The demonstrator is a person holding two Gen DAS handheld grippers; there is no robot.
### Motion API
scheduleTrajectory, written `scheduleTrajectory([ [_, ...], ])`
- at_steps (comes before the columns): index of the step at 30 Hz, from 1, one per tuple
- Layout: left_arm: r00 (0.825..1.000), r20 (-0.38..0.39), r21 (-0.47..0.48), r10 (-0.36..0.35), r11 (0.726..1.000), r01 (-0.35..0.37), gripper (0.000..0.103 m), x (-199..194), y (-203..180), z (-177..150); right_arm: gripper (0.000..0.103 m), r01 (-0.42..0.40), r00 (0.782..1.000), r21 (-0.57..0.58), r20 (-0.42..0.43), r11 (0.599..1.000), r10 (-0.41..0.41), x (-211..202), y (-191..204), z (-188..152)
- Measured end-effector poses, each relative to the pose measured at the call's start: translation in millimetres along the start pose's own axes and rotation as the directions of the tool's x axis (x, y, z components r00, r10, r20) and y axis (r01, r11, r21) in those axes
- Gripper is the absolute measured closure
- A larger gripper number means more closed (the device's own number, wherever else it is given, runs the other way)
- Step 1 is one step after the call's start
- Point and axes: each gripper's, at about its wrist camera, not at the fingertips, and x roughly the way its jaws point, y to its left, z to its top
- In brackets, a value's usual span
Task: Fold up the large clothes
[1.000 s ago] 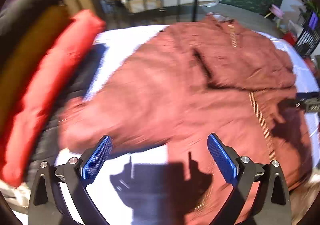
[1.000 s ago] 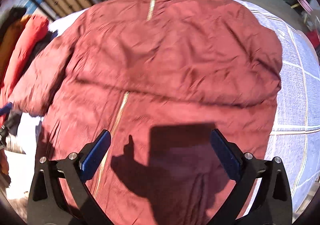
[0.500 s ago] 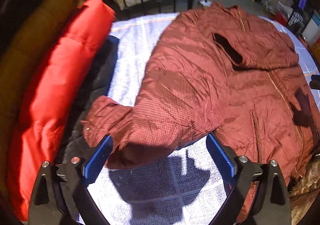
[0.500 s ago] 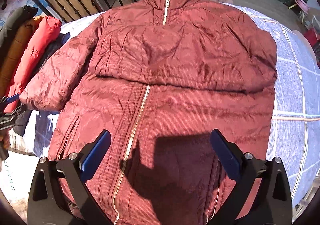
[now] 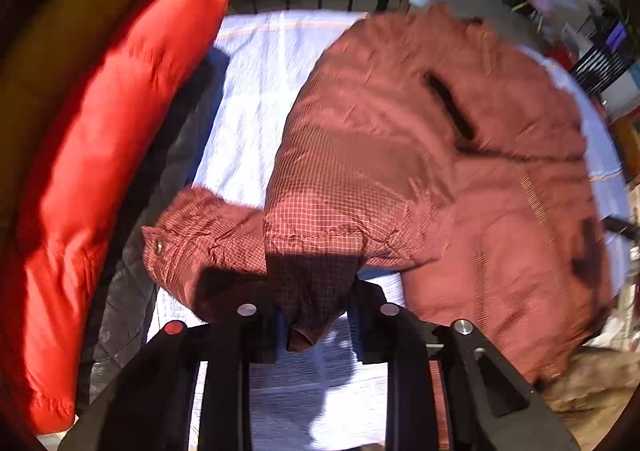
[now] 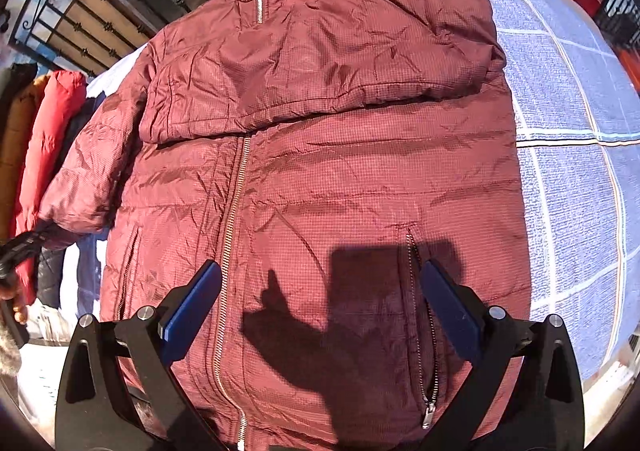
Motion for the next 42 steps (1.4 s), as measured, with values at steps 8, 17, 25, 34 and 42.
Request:
scheduleTrajectory([
  [8,0.953,0.073,0.128,-0.296,0.950,0.285,0.086,-62.5,-112.2,66.6,0.005,-0.023,0.999,-0.004,0.030,1.000,0.024,-5.3,3.8,10.1],
  [17,0.923,-0.092,0.076,-0.375,0.921,0.382,0.044,33.4,-265.2,98.8,0.005,0.001,0.996,0.143,0.084,0.990,-0.013,-29.7,-50.8,8.4],
  [25,0.896,-0.052,0.049,-0.441,0.895,0.443,0.024,24.3,-280.4,105.7,0.005,-0.010,0.998,0.244,0.068,0.970,-0.007,-32.8,-88.9,-9.3],
  [34,0.941,0.158,-0.033,-0.299,0.951,0.307,0.015,-32.3,-159.5,76.2,0.005,-0.213,0.974,-0.083,0.056,0.974,0.218,-41.4,6.6,5.0],
  [42,0.986,0.078,-0.251,-0.147,0.954,0.162,0.015,-16.0,-76.4,-4.2,0.005,-0.182,0.981,-0.372,-0.136,0.910,0.140,0.1,80.8,-21.9],
])
